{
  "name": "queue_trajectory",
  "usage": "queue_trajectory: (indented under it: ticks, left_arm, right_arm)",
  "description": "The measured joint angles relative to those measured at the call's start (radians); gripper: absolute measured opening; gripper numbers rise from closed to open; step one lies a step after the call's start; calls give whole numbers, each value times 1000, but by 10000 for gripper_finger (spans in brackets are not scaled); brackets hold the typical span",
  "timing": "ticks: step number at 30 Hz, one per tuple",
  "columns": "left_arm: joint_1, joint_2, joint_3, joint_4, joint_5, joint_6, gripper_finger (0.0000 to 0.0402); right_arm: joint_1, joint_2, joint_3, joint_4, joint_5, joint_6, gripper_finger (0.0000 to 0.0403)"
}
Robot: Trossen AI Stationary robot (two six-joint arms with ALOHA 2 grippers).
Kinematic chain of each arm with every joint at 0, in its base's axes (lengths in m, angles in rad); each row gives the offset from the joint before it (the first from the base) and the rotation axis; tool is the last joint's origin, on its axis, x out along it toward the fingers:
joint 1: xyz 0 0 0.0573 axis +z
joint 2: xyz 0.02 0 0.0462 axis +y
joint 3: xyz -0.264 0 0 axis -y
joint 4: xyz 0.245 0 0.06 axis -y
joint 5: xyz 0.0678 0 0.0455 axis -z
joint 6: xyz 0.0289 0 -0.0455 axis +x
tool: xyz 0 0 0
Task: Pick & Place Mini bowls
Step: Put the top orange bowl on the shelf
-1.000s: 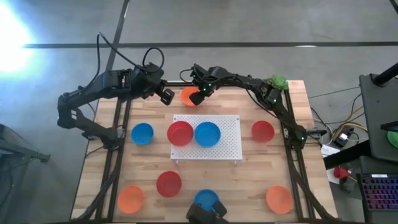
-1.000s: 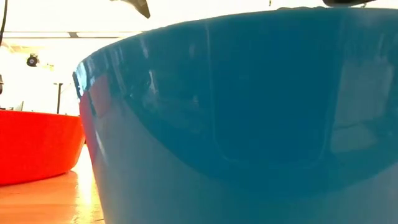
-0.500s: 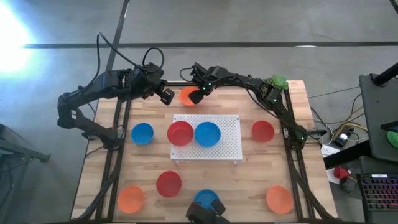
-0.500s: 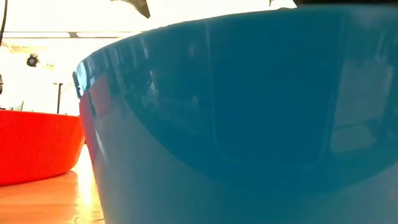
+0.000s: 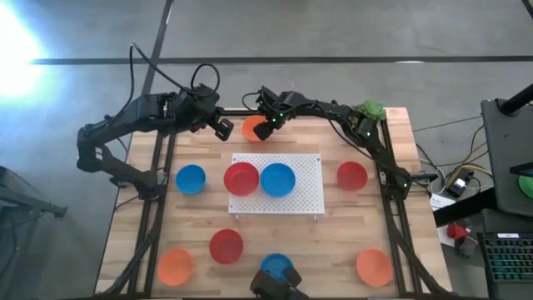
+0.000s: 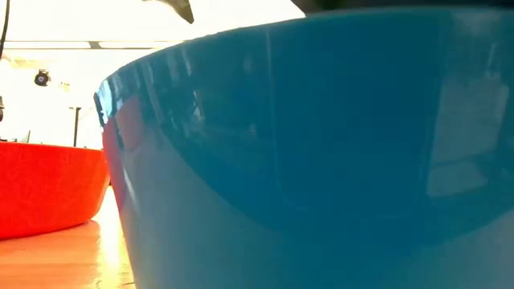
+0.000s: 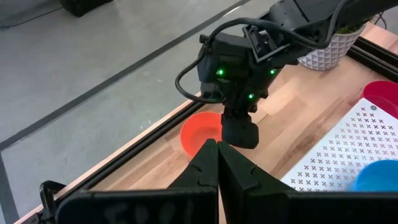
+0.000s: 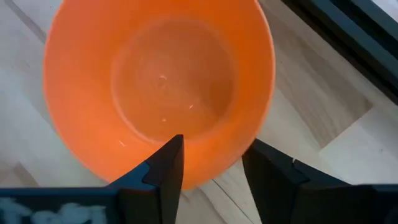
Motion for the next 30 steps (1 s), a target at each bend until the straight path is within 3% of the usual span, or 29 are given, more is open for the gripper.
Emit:
queue_trajectory:
  ticks: [9, 18, 30]
  left_arm:
    - [0, 0, 0, 20, 0, 0, 0]
    - [0, 0, 0, 25, 0, 0, 0]
    - [-2, 0, 0, 25, 2, 0, 0]
  right_arm:
    - [-2, 0, 0, 20, 1, -24, 20]
    - [-2, -26, 5, 23, 5, -48, 9]
    - [2, -228, 6, -5, 9, -134, 8]
